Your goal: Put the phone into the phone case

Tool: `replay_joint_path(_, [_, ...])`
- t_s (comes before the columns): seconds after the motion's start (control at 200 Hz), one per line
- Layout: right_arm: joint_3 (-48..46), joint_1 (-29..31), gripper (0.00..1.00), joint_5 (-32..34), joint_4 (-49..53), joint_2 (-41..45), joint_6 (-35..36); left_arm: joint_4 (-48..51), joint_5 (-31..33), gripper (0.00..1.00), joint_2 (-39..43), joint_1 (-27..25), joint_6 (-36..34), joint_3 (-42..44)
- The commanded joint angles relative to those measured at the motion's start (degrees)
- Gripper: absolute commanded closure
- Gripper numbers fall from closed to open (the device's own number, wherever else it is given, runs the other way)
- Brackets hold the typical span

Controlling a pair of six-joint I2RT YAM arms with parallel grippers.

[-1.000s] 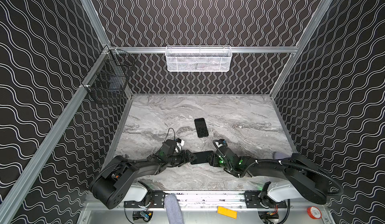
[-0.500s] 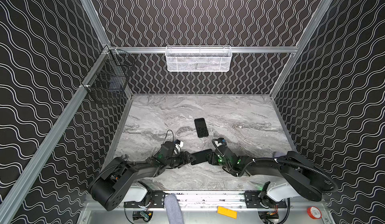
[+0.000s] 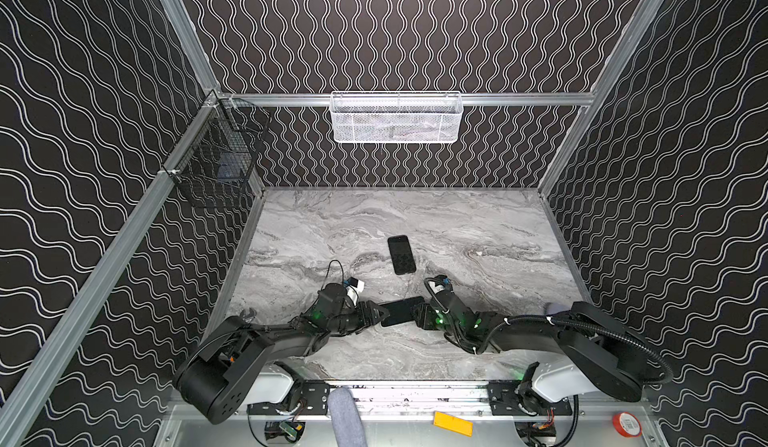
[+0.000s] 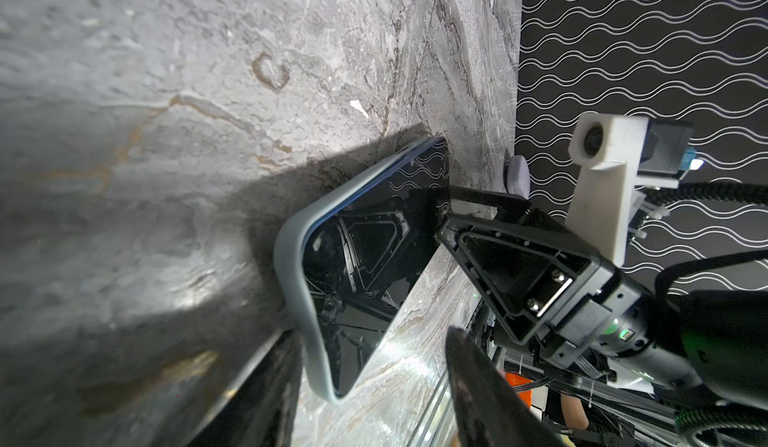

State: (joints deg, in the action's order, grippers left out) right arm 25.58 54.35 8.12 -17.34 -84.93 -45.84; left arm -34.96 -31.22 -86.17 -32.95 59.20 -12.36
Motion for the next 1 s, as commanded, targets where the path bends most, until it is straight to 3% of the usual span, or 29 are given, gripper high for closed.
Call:
replay_joint_path(0.0, [-1.0,0.5,0.42,-13.7,11.2,-1.2,-2.9,-20.9,-7.4,0.43,-1.3,-0.3,2.8,0.0])
replay_joint_path(0.16, [-1.1,0.6,0.42,-13.9,10.9,-1.1,-3.0,-22.5,-7.7,0.44,-1.9,-0.2,3.3,0.3])
replay_joint_path(0.525, [-0.5,0.5,0.42,-14.7,10.2,-2.4,-2.5,-15.1,-7.6,0.37,2.8,-0.3,-0.3,-0.9])
replay_joint_path(0.996, [-0.6,0.6,0.42,-14.4,10.3,-2.7,-2.8,0.4,-5.6,0.57,5.7,0.0,-5.2,-2.8])
